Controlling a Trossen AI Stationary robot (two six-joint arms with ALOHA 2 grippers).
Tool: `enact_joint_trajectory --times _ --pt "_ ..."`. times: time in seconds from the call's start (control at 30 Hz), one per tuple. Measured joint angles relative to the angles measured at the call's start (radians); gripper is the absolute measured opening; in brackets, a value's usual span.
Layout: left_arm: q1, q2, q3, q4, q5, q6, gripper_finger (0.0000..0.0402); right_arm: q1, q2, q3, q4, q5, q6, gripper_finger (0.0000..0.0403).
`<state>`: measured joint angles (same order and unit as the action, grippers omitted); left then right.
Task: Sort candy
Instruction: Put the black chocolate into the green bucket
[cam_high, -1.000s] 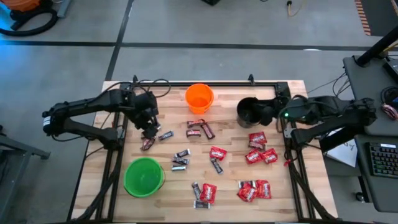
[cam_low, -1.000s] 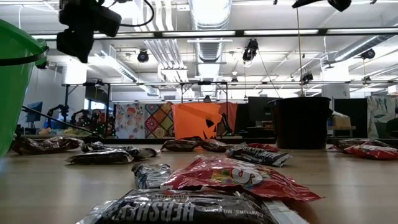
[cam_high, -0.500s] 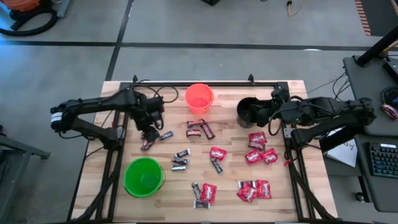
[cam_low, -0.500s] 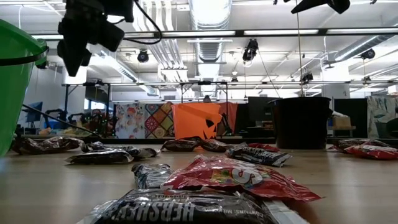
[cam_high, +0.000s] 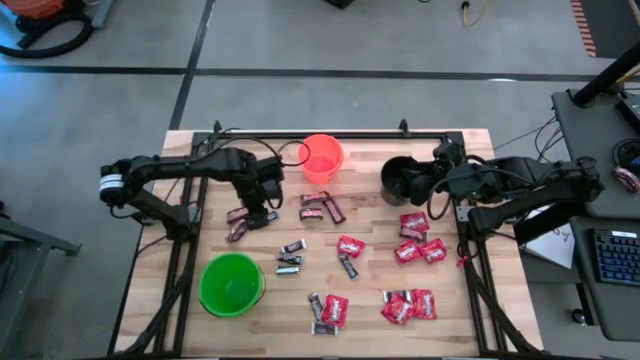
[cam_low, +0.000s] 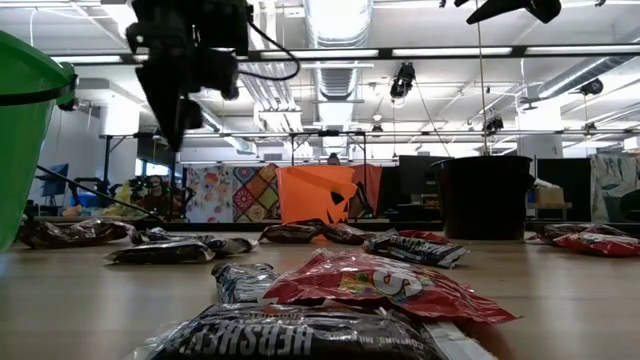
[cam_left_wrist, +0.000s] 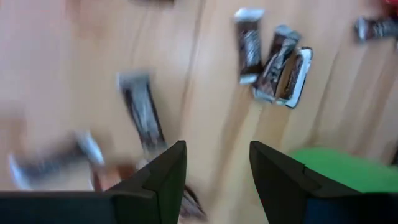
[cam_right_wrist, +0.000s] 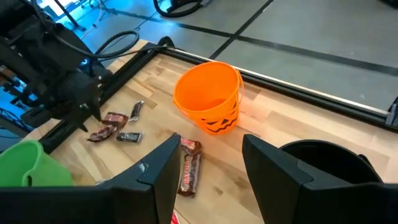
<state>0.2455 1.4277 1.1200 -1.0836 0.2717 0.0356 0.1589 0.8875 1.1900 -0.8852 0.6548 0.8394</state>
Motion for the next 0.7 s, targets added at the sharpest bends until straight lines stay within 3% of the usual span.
enact_joint_trajectory --times 0.07,0.2,0.47,0.7 --pt "0.000 -0.016 -0.036 0.095 0.003 0.101 0.0160 0.000 0.000 0.000 0.000 0.000 -0.001 0.0166" --pt "0.002 -0.035 -0.139 0.245 -0.028 0.126 0.0160 0.000 -0.001 0.000 0.000 -0.001 -0.002 0.0166" --pt "0.002 -0.035 -0.318 0.378 -0.135 0.020 0.0160 0.000 0.005 -0.001 -0.001 -0.002 -0.014 0.0166" --pt "0.003 -0.023 -0.366 0.427 -0.185 -0.042 0.0158 0.000 0.005 -0.001 -0.002 -0.002 -0.028 0.0166"
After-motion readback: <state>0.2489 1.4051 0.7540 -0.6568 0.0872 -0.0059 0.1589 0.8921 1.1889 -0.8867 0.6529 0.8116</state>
